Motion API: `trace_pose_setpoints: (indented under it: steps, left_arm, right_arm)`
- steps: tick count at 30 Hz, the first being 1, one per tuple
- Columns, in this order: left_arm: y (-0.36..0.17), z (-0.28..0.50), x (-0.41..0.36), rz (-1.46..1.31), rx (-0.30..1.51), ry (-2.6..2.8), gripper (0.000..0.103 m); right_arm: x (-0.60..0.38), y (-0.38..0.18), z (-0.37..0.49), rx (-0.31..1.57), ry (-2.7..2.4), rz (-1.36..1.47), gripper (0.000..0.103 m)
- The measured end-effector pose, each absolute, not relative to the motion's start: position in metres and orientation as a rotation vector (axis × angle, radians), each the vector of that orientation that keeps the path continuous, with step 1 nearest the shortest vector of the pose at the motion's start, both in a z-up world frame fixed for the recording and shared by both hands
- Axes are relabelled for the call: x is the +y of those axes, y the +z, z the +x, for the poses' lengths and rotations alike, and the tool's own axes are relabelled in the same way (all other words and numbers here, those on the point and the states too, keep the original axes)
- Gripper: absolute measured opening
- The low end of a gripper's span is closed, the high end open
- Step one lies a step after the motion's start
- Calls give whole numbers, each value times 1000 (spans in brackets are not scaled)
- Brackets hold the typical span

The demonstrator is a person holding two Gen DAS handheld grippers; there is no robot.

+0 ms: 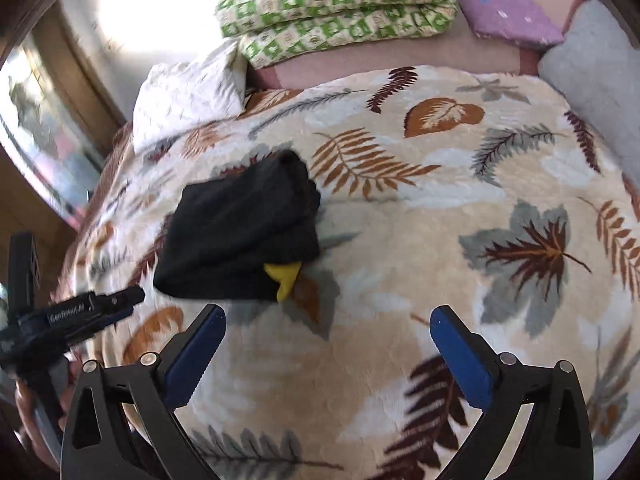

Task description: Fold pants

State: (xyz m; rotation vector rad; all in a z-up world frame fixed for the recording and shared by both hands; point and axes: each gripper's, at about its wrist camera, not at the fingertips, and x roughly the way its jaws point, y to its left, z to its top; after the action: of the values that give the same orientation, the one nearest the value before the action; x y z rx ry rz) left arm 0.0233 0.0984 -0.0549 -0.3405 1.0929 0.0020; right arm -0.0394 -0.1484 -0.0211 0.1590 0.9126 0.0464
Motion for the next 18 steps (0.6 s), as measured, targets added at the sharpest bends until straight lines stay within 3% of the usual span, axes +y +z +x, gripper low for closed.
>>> trace_pose_setpoints:
  steps: [18]
  left_arm:
    - [-63,-18,62,-87,998,149,50]
  right_arm:
    - [-123,-18,-90,821,11,-24,103]
